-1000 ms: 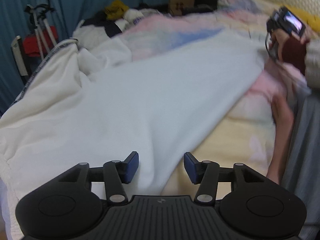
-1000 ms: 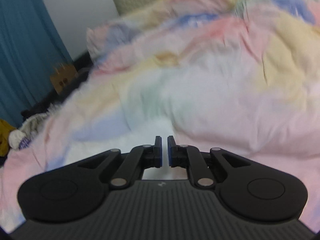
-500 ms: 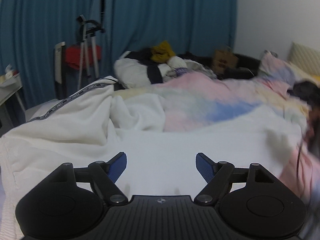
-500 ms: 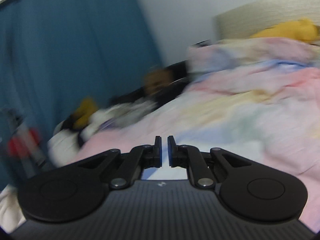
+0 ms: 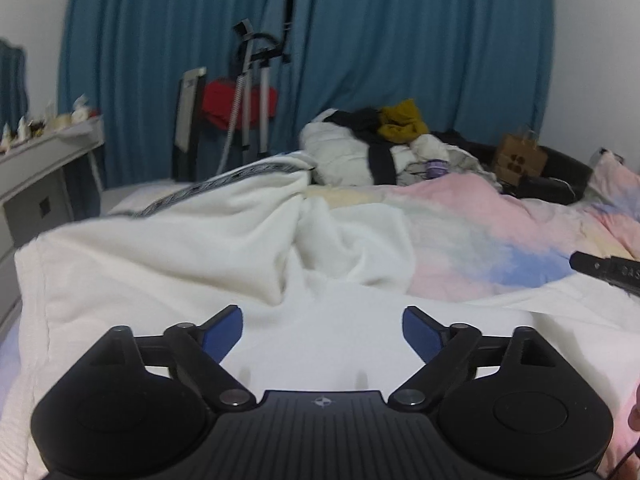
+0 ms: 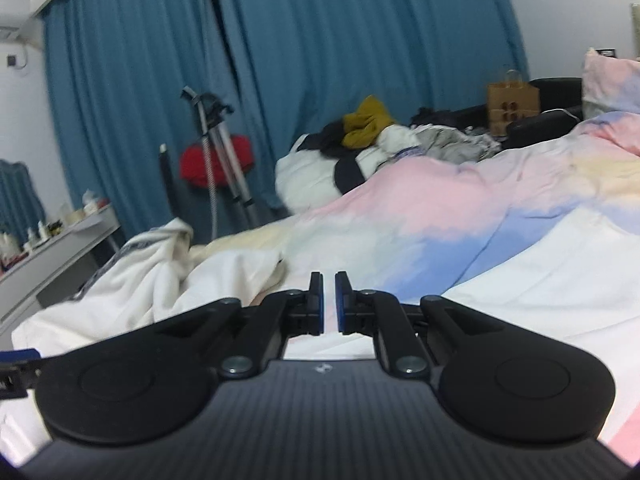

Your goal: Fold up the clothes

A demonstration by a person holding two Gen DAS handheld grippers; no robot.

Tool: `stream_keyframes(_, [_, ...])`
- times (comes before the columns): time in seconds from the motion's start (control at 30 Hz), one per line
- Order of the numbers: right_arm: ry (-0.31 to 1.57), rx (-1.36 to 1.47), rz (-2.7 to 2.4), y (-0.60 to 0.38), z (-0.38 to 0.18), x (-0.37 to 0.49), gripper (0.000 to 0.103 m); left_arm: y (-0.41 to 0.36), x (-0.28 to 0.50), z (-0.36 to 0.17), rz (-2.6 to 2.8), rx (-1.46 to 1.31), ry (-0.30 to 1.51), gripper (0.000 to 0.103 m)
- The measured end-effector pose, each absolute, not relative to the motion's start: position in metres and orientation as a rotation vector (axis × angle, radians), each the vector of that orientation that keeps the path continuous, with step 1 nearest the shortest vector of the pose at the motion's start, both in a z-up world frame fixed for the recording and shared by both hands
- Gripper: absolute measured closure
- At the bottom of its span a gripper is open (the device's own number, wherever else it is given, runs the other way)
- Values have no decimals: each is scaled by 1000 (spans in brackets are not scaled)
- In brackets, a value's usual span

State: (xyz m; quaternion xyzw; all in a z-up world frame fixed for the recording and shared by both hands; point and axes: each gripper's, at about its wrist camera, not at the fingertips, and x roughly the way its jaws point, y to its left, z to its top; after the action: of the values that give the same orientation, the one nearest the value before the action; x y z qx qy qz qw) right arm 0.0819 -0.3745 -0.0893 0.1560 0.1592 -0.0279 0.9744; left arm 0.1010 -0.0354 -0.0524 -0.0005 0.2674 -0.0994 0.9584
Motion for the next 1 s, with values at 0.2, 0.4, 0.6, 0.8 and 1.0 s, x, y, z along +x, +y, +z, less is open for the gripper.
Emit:
stream_keyframes(0.2, [338, 284, -16, -348, -95, 99, 93, -22, 106, -59, -164, 9, 543, 6])
stream_keyframes(0.4, [403, 313, 48, -334, -110, 108, 58, -13, 101, -52, -149, -12, 525, 4])
stream_keyframes(0.6, [434, 556, 163, -347, -110, 151, 16, 1, 90, -41, -124, -58, 482, 1])
stream_keyframes(0.8, [505, 860, 180, -359, -119, 248, 19, 9, 100, -52, -122, -58, 472, 1])
stream_keyframes(1.0, [633, 772, 39, -339, -143, 342, 44, 17, 120, -73, -147, -48, 463, 1])
